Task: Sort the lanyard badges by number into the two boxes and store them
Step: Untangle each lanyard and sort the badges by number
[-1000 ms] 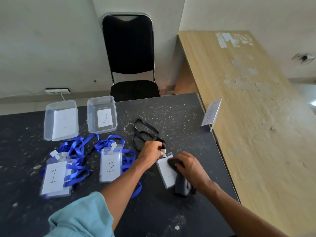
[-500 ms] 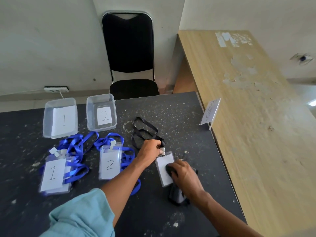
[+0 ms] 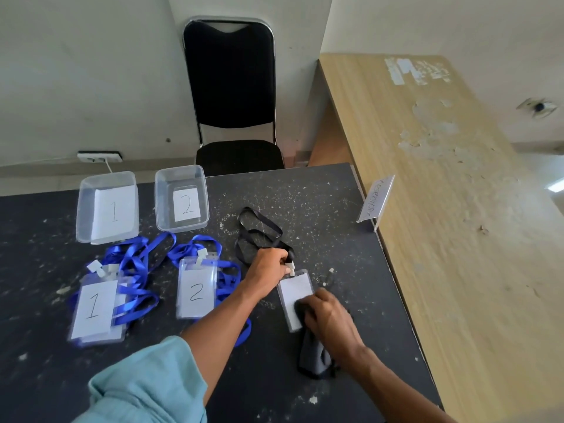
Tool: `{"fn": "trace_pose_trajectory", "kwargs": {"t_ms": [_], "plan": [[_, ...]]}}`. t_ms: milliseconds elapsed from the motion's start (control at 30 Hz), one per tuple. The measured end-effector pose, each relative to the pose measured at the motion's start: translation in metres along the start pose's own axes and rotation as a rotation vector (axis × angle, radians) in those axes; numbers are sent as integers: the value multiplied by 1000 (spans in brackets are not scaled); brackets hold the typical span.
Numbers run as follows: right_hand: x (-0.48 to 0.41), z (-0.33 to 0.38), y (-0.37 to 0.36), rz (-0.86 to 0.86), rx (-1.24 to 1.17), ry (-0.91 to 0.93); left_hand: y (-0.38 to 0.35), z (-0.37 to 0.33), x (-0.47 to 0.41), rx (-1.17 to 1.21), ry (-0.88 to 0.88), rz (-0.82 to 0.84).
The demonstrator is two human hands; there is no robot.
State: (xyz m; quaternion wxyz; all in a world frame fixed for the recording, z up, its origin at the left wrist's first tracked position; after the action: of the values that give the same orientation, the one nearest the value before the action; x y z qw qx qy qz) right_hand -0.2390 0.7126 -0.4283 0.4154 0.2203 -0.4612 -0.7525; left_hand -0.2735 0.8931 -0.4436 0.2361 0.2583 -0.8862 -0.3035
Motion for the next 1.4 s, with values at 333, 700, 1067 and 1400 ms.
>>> {"fn": "trace_pose_trajectory", "kwargs": {"t_ms": [333,700,1067,1400], "plan": [[-32,1,15,143,-39,25,-1,3,-2,8,18,14],[-45,14,-16,-42,0,15,-7,12,-17,-54,96,30],[-42,-25,0,-292,-145,-363,-10,13,-22,-89,86,48],[0,-13,2,62,125,262,-7,10,-14,-80,83,3]]}}
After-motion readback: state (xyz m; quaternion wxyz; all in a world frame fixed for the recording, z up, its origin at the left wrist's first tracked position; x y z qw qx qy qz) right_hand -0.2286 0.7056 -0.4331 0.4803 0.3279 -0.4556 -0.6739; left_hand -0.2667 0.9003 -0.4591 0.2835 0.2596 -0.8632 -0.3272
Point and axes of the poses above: each hand's wrist, its own x-axis away from the middle knuckle, its own y-axis out of the back of the hand, z = x × y, the point moved 4 cm from there along -x, towards the middle knuckle, and after that the axes turned 9 degrees about -z, right-handed, at the moved point
